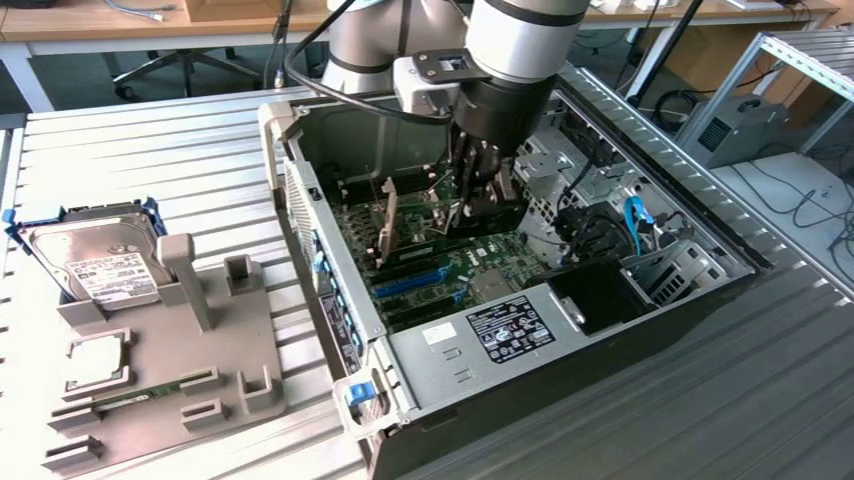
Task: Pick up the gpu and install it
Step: 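Insert the gpu into the slot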
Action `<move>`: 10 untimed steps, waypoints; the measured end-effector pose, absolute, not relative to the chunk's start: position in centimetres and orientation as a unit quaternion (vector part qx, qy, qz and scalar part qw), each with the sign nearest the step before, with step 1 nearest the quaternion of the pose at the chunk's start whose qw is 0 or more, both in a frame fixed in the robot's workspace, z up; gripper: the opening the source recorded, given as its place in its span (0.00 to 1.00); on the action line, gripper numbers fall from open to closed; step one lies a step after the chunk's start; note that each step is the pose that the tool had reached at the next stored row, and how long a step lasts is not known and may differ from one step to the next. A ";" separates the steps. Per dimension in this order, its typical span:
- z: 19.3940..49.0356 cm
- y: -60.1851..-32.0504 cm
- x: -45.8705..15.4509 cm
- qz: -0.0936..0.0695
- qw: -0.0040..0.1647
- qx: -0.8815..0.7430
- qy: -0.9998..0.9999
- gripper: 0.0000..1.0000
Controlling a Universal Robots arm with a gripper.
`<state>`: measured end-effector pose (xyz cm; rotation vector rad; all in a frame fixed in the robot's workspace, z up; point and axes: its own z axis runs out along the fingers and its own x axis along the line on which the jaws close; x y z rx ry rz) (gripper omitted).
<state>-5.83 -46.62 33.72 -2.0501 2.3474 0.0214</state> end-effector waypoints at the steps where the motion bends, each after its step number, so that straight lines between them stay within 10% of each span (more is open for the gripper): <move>1: 33.7 -46.6 -5.9 0.007 0.012 -0.658 0.753 0.26; 10: 33.6 -46.7 -6.1 0.007 0.012 -0.658 0.753 0.26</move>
